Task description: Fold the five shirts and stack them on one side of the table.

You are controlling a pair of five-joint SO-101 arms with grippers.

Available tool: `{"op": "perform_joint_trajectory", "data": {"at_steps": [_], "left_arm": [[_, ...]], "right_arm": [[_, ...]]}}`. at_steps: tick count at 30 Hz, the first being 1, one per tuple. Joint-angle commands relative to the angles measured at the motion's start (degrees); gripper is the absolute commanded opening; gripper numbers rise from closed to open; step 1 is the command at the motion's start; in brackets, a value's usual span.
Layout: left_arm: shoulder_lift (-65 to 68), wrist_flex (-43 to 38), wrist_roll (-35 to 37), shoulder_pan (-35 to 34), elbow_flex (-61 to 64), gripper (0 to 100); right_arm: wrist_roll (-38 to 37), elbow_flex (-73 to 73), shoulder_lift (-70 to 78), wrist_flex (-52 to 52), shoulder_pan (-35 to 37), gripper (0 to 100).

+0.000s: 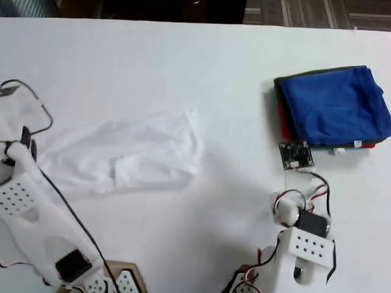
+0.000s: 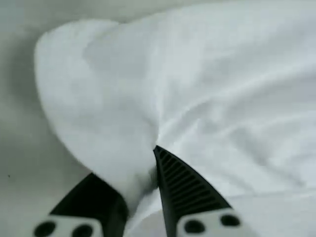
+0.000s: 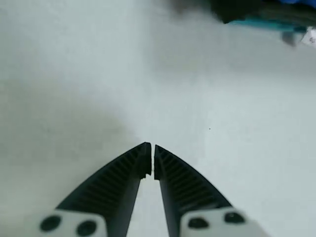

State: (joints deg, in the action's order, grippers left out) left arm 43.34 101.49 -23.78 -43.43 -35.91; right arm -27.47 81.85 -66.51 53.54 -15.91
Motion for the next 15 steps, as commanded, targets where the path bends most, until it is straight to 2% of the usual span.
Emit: {"op": "perform_joint_trajectory", "data": {"at_steps": [1, 8, 15], "left_arm": [[-15.82, 0.88, 3.25, 6.24, 10.15, 3], [-37.1, 0.88, 10.64, 23.91, 19.91, 3], [-41.14, 0.79, 18.99, 40.79, 20.44, 3]], "right_arm": [[2.02, 7.21, -1.36, -7.34, -0.13, 2.0], [2.02, 8.0, -4.53, -6.81, -0.04, 2.0], [2.02, 8.88, -6.46, -6.73, -0.04, 2.0]]}}
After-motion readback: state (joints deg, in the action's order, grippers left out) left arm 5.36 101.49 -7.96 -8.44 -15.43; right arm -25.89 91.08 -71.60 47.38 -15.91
